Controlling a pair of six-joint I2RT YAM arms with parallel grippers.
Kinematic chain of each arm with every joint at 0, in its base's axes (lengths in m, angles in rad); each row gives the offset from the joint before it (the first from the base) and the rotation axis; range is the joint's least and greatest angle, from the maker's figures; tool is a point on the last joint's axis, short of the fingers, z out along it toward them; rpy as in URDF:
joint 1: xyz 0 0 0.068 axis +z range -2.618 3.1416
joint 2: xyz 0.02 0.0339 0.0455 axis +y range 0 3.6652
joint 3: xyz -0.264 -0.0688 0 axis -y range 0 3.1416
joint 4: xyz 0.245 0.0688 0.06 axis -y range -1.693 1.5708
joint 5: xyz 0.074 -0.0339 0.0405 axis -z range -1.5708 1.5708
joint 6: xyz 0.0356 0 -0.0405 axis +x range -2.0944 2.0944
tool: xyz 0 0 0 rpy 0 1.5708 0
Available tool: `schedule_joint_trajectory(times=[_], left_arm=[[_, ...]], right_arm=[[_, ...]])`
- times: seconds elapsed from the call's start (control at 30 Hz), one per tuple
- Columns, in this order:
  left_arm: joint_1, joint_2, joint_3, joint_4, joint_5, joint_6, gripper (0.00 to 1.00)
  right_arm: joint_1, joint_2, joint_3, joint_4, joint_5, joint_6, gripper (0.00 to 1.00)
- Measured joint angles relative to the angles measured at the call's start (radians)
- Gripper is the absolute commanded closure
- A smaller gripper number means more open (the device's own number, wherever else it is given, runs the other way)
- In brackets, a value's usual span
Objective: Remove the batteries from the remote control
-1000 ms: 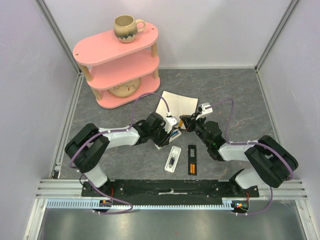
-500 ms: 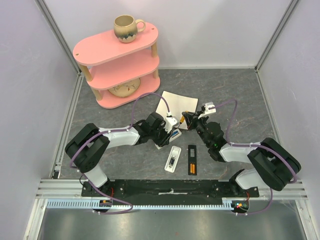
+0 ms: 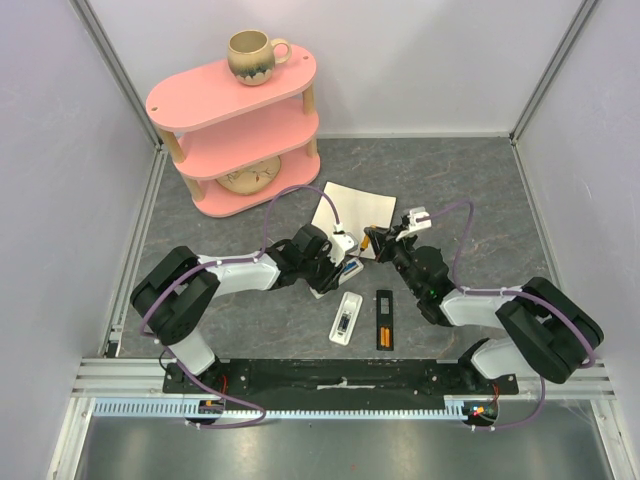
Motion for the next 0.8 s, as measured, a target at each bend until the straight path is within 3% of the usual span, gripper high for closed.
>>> schedule_joint_trajectory(times=[0.8], left_arm=[[0.0, 0.002, 0.002, 0.0, 0.001, 0.0, 0.98]], right_arm=[[0.0, 0.059, -0.034, 0.066, -0.024, 0.011, 1.0]])
